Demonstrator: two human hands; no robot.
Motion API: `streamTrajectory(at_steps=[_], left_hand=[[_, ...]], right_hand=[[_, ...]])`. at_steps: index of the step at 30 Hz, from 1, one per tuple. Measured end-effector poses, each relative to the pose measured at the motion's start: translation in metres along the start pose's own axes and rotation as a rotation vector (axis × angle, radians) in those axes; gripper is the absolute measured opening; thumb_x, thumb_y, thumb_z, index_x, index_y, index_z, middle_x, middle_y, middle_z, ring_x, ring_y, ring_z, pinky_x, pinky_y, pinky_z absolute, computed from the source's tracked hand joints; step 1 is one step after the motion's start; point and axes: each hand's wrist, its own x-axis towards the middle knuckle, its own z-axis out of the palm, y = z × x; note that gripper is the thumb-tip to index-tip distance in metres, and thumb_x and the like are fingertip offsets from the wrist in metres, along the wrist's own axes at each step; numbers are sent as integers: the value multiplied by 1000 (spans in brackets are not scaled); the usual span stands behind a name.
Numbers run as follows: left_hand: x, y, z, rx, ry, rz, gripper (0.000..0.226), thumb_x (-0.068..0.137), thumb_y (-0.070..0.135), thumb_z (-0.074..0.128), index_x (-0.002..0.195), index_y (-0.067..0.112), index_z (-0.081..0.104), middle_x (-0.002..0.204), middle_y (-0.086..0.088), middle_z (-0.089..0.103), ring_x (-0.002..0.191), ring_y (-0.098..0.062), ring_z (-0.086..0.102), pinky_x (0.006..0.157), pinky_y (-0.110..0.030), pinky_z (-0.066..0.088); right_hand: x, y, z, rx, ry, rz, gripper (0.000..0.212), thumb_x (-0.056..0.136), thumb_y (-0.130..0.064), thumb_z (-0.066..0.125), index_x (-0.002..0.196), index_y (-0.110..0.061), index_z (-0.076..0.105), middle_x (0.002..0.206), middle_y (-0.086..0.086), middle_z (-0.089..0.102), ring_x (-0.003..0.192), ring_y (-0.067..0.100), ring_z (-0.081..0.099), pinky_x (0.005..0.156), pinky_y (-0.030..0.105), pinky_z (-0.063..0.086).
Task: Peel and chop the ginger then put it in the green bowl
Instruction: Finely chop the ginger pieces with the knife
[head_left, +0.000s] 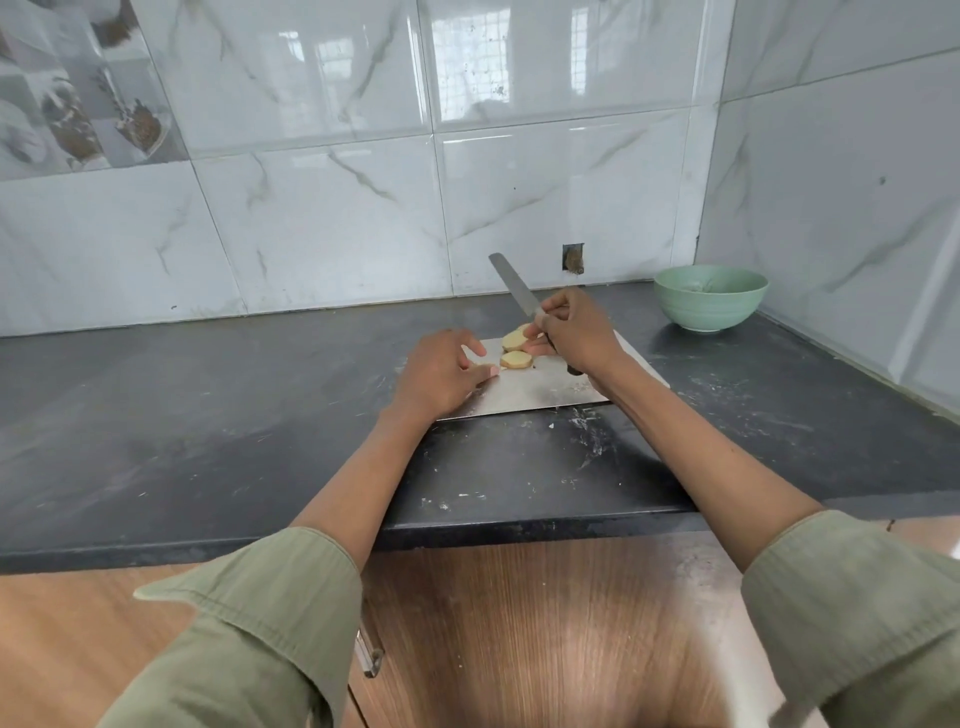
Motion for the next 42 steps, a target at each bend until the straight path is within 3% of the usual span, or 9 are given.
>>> streamTrajectory(at_steps=[7,10,13,22,24,29,34,38,42], left_hand=[[1,4,3,119,35,77,22,87,43,76,105,30,70,99,9,52,85,-12,58,68,-32,42],[2,10,6,78,-9,179,18,87,49,75,102,39,73,100,10,52,87,-9,58,70,-34,49],[1,16,9,75,-48,195,5,87,34,75,92,37,75,92,10,54,83,-11,57,72,-38,51],[6,15,7,256,95,70,10,85,19,68,80,25,72,93,5,59,97,-22,55,75,-35,42],[8,14,9,228,81,88,5,87,25,70,90,27,73,98,6,57,103,-22,52,81,-37,40],[8,23,16,312,-66,138,32,95,46,62,122,31,70,118,9,60,120,-20,41,89,-43,29],[5,30,15,207,-62,149,13,89,37,70,101,35,73,110,14,65,113,-17,43,84,-40,24],[2,29,16,176,-117,68,22,91,38,66,112,35,69,116,11,66,120,-19,45,92,-42,28],[1,30,15,90,-99,83,12,87,38,69,99,37,71,102,25,67,113,-14,46,88,-41,27]], right_hand=[[3,2,0,-9,16,9,6,103,-13,59,105,-11,54,89,9,78,72,27,77,83,57,61],[4,2,-3,-10,32,11,7,104,-12,57,108,-9,53,95,15,77,70,24,77,70,40,64],[3,2,-3,-35,33,3,12,104,-11,57,114,-4,53,95,16,76,65,19,75,52,22,55],[4,6,-3,-77,34,-26,9,103,-12,57,110,-8,54,90,9,77,66,20,76,52,20,52],[4,6,-3,-86,36,-30,9,103,-13,57,110,-8,54,90,9,78,67,21,76,56,24,55],[3,7,-3,-87,48,-45,9,103,-12,57,109,-6,55,89,11,77,65,23,76,62,30,62],[3,7,-3,-108,50,-42,9,102,-13,57,109,-7,55,86,10,77,64,22,74,63,33,63],[1,5,-3,-127,56,-42,9,102,-13,57,109,-8,56,85,8,77,58,15,70,58,30,60],[0,5,-3,-163,55,-55,9,101,-11,56,109,-7,56,85,9,77,59,15,70,59,31,61]])
